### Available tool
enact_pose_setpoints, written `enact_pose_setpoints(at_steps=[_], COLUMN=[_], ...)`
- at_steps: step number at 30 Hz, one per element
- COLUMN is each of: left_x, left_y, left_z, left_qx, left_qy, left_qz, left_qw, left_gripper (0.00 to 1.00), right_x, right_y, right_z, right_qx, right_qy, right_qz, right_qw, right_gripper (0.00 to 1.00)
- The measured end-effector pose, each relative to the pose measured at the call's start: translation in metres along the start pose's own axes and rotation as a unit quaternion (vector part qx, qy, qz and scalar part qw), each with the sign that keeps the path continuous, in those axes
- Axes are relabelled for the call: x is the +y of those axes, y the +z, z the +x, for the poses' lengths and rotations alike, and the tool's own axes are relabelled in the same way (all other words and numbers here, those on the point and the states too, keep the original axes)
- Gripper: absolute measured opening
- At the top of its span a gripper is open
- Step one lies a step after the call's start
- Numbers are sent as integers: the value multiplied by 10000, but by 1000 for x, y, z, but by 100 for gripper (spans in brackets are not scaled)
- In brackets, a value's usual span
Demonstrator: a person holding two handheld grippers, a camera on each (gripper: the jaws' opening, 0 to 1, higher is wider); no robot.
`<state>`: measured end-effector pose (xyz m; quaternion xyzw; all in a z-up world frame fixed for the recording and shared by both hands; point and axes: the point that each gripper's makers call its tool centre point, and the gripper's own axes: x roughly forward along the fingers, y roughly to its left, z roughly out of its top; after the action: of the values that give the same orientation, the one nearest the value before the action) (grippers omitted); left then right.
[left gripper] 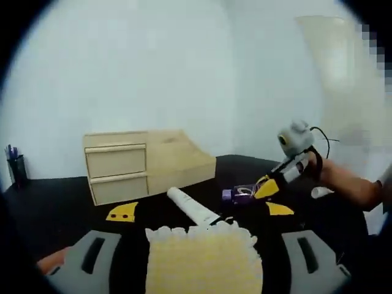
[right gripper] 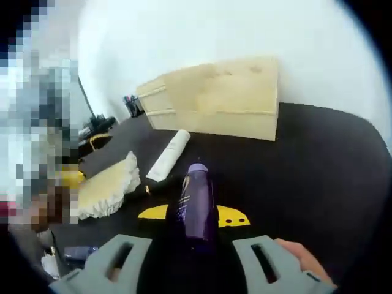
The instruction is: Open the drawer, pick up the cosmetic bottles from the table one by one, place them into the drawer, release the gripper, close the drawer, and move the gripper away
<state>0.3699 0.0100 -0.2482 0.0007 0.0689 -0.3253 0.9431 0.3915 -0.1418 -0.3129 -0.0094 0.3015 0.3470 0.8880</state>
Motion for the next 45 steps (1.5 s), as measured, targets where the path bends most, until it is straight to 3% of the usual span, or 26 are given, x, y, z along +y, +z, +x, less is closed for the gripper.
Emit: enact_pose_setpoints(at_steps=[6,11,13,14,22,24,27,28,29,31,34,36,39,41,45], left_x=[-28,-45,-48,-49,-60,-61,-59,-58,-58,-54,-57,-58,-66,-71,-76], left_y=[19,41,46,47,51,50,46,41,38,40,43,43,42,42,39], left_z=[19,34,39,40,43,40,31,30,29,26,25,26,27,27,30], left_qx=[-68,-320,-396,-411,-616,-738,-1024,-923,-815,-916,-990,-995,-963,-944,-882], left_qy=[-214,-358,-390,-392,-473,-520,-602,-645,-705,-683,-884,-929,-942,-971,-1029], left_qz=[-75,-223,-308,-319,-495,-652,-1112,-1261,-1271,-1328,-1705,-1746,-1529,-1487,-1451], left_qw=[9997,9986,9980,9979,9958,9938,9867,9856,9860,9845,9764,9752,9790,9796,9801], left_gripper=[74,74,74,74,71,71,70,69,69,68,67,68,68,68,68], right_x=[4,3,-1,0,-3,-2,-1,-2,-3,-3,-2,1,7,12,12], right_y=[-8,-10,-20,-16,-13,-12,-7,-5,-4,-3,-6,-2,3,4,-1], right_z=[4,6,11,12,8,8,6,5,4,0,-3,-4,-7,-11,-8], right_qx=[110,96,350,186,266,225,93,38,-2,-26,24,-92,-187,-160,-91], right_qy=[-243,-256,-288,-255,-318,-270,61,181,342,663,999,1284,1675,1986,2028], right_qz=[-1057,-1230,-1313,-1314,-1141,-804,167,570,918,1546,2030,2207,2673,3065,3185], right_qw=[9940,9920,9903,9908,9926,9961,9998,9982,9952,9857,9741,9668,9488,9308,9259], right_gripper=[24,26,29,29,26,26,26,26,26,26,26,26,26,26,26])
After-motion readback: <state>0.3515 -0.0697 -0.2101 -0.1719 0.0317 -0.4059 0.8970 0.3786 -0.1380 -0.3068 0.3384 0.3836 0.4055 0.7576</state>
